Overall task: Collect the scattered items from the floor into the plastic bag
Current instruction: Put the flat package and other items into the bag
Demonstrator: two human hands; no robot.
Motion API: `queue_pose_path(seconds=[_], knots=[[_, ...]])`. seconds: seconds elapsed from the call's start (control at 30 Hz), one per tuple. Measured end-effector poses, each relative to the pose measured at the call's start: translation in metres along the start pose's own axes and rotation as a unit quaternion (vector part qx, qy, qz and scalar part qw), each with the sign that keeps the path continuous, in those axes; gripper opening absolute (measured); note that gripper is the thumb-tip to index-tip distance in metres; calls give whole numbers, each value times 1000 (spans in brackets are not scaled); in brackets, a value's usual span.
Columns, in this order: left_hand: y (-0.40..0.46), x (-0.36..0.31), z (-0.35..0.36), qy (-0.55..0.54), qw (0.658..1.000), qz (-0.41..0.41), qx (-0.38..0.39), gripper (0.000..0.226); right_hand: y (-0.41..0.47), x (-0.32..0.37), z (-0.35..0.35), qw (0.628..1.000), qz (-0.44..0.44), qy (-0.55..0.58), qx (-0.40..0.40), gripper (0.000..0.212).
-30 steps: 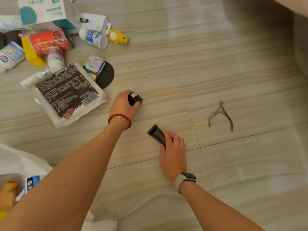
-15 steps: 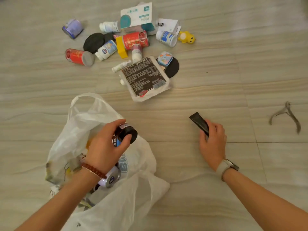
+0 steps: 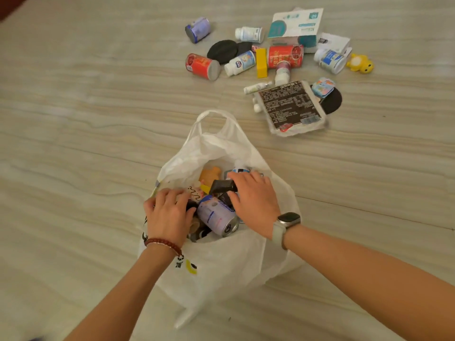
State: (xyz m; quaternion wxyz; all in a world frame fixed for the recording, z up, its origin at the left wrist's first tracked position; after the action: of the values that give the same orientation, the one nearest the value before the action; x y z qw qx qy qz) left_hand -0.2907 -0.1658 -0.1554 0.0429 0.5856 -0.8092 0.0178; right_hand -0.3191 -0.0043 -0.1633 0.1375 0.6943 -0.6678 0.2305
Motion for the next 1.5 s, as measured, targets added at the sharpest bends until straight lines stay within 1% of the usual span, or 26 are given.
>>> queue_pose_path(seconds=[0.03,0.07,0.17,0.23,0.33,0.4,0.47,0.53,0.63,0.67,0.73,0.8,0.83,0.9,0.97,1.0,1.07,1.13,1.17,1.2,1.23,1.3,1.33,1.37,1.4,1.5], knots=[[-1,1,-3,-17,1000,-8,-21,24,0,0,6,1000,-6,-21,8,42],[-1,1,-5,-39,998,-11,-47,21,-2,-3,8,1000,-10,-14,10,42],[2,-12,-14,-106,990,-1,-95,31,-19,-20,-6,993,-24,115,-13,38],[12,-31,-17,-144,983,29,-112,33,-29,-47,-28,979,-12,194,-55,34],[42,-70,-24,-178,972,87,-125,34,-35,-112,-67,957,79,242,-137,31],[65,-106,-27,-192,963,146,-121,32,-37,-167,-88,942,178,218,-182,30],[87,-147,-24,-200,952,214,-91,32,-43,-228,-103,917,298,171,-201,33],[107,-191,-10,-191,942,274,-27,36,-56,-284,-115,876,413,129,-211,41],[137,-259,12,-160,932,317,74,48,-80,-354,-131,809,536,84,-226,53],[147,-278,21,-159,931,313,105,54,-85,-373,-137,794,557,71,-234,56],[165,-311,40,-172,929,277,173,66,-92,-407,-150,768,588,45,-251,64],[174,-335,58,-168,934,242,201,74,-95,-437,-155,743,626,36,-235,74],[173,-342,70,-166,935,226,218,77,-94,-449,-155,734,642,34,-217,76],[167,-346,90,-153,934,206,248,80,-89,-462,-152,727,659,17,-189,68],[161,-343,101,-136,936,204,251,82,-79,-460,-150,734,656,-2,-177,55],[159,-341,102,-133,937,209,248,82,-71,-454,-147,749,640,-12,-171,52],[159,-340,99,-138,933,217,252,82,-50,-435,-139,795,582,-29,-169,51],[164,-337,93,-165,930,216,248,76,-27,-406,-127,846,504,-15,-176,53],[168,-331,86,-192,934,197,228,68,-14,-389,-118,871,458,0,-179,55],[175,-321,78,-220,942,167,192,59,-1,-371,-109,893,411,8,-184,55],[182,-305,68,-237,952,138,134,50,11,-353,-101,911,366,6,-188,54],[199,-268,50,-192,975,111,21,43,32,-323,-82,932,309,-16,-188,51],[208,-250,44,-154,982,107,-14,45,41,-311,-74,937,295,-25,-183,52],[218,-233,41,-118,987,104,-26,50,48,-302,-65,940,288,-32,-178,53],[228,-217,42,-89,991,102,-11,56,52,-296,-57,940,288,-42,-176,52],[259,-181,60,-47,990,93,95,75,54,-292,-43,931,308,-69,-185,51]])
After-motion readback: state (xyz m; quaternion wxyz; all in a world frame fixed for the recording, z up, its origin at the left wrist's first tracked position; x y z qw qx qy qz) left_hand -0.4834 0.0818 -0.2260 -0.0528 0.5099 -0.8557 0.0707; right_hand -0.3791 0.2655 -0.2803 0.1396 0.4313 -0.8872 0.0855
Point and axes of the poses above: each hand's wrist, its own y-axis towards the middle knuckle, its own z-axis out of the palm, x = y × z, the point moved 6 cm from there along y, towards the middle knuckle, and after that the axes turned 15 degrees about z, right-handed, at the moved point
